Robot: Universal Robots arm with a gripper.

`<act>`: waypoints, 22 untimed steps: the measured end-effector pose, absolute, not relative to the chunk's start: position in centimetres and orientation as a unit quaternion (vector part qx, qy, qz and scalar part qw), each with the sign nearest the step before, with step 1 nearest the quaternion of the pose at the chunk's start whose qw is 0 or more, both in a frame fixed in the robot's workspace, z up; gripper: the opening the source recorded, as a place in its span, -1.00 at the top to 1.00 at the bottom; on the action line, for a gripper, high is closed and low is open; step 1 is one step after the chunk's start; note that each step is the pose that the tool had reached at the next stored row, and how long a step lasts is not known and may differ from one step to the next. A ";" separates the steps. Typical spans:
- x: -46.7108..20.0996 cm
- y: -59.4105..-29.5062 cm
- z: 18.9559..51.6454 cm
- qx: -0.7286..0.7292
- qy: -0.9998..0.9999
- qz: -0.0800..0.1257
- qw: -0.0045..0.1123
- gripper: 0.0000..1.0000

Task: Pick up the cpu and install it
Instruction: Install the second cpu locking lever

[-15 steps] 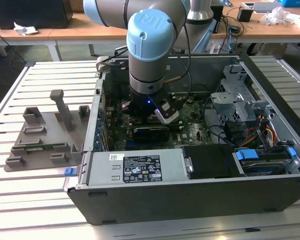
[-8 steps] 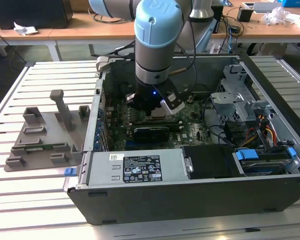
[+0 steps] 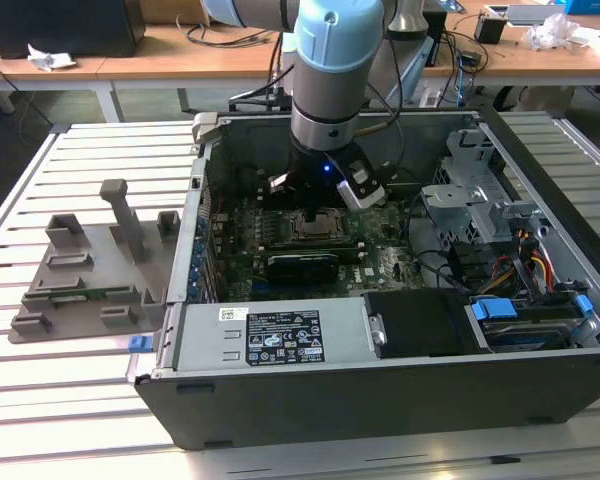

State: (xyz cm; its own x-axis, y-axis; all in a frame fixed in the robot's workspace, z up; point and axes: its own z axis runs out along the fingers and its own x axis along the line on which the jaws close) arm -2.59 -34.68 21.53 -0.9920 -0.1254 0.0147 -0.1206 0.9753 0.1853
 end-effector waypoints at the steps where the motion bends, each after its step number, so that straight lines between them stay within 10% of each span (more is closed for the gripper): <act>1: -2.4 -34.4 21.5 0.062 -0.995 -0.083 0.014 0.79; 15: -0.6 -30.4 21.5 0.058 -0.995 0.076 0.025 0.79; 22: -0.6 -30.2 22.3 0.059 -0.997 0.052 0.024 0.79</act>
State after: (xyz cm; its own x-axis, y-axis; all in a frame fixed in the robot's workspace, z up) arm -0.57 -30.19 22.30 -0.9919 -0.1153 0.0540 -0.1203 0.9876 -0.1005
